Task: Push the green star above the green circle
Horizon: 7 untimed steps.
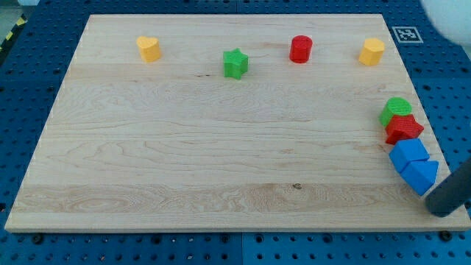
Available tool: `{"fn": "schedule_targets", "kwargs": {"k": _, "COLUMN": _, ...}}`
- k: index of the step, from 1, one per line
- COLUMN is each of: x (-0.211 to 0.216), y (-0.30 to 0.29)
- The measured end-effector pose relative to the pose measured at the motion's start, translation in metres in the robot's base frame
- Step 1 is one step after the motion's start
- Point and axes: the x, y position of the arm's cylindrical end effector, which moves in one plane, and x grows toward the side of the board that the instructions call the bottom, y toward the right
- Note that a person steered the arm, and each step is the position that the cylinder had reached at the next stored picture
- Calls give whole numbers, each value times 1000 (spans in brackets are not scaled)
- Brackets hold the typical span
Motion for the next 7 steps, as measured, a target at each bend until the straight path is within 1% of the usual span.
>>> {"fn": "schedule_targets", "kwargs": {"k": 1, "x": -15, "y": -82}}
{"fn": "schedule_targets", "kwargs": {"k": 2, "x": -79, "y": -161}}
{"fn": "schedule_targets", "kwargs": {"k": 3, "x": -166, "y": -219}}
{"fn": "schedule_targets", "kwargs": {"k": 4, "x": -229, "y": -264}}
{"fn": "schedule_targets", "kwargs": {"k": 5, "x": -269, "y": -308}}
{"fn": "schedule_targets", "kwargs": {"k": 6, "x": -318, "y": -311}}
{"fn": "schedule_targets", "kwargs": {"k": 7, "x": -304, "y": -254}}
